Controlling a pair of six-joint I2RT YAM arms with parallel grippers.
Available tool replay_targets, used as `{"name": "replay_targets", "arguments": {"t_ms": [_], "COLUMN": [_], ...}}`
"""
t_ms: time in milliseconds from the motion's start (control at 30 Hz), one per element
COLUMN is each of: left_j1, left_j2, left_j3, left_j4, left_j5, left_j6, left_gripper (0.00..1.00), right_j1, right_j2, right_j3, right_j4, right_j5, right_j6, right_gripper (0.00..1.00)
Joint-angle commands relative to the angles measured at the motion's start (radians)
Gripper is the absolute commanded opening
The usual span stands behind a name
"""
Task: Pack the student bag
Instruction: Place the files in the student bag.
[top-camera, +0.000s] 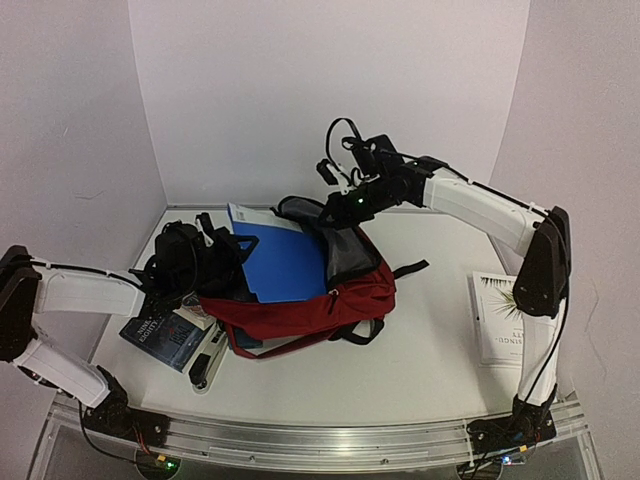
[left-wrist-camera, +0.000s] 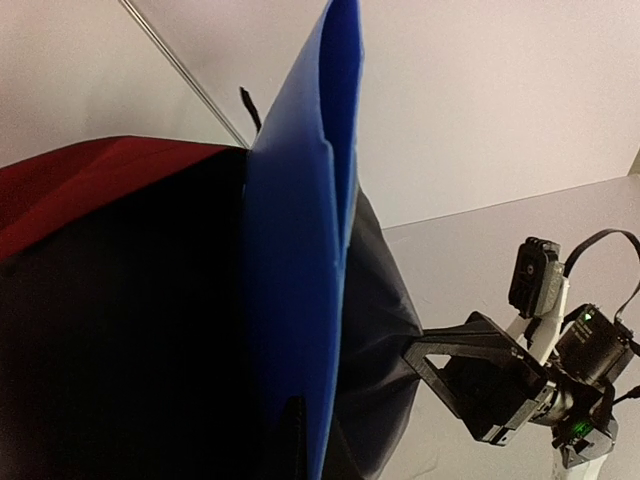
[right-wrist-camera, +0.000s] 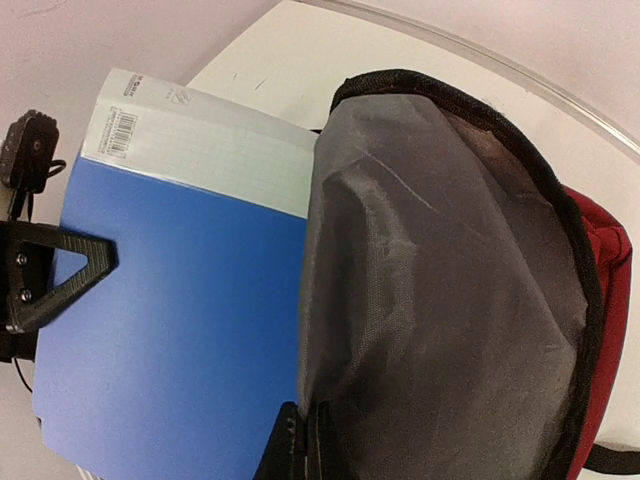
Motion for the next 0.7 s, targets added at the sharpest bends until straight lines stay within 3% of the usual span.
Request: {"name": "replay_targets", "arguments": {"t_ms": [0, 233, 333, 500, 567, 667], "left_j1": [-0.010, -0.010, -0.008, -0.010, -0.013, -0.021], "left_j2": [0.055, 0.241, 0.286, 0.311, 0.317, 0.332], "left_j3": [0.060, 0.112, 0.134, 0.182, 0.227, 0.340], "left_j4": [0.242, 0.380, 0.337, 0.104, -0.061, -0.362], "left_j5": [0.091, 0.133, 0.113, 0.056, 0.053, 0.054], "left_j6": [-0.042, -0.064, -0.069, -0.066, -0.052, -0.001], "left_gripper": [0.00, 0.00, 0.00, 0.00, 0.01, 0.13], "right_j1": [0.004, 0.024, 0.024, 0.021, 0.016, -0.005], "right_j2": [0.008, -0.003, -0.004, -0.012, -0.012, -0.004], "right_j3": [0.091, 0.109, 0.106, 0.074, 0.062, 0.053], "right_j4": [0.083, 0.149, 0.161, 0.173, 0.179, 0.190], "right_j5": [-0.068, -0.130, -0.143, -0.140, -0.134, -0.130], "right_j6": [0.023, 0.097, 0.093, 0.079, 0.064, 0.053], "right_gripper": [0.00, 0.00, 0.00, 0.00, 0.00, 0.00]}}
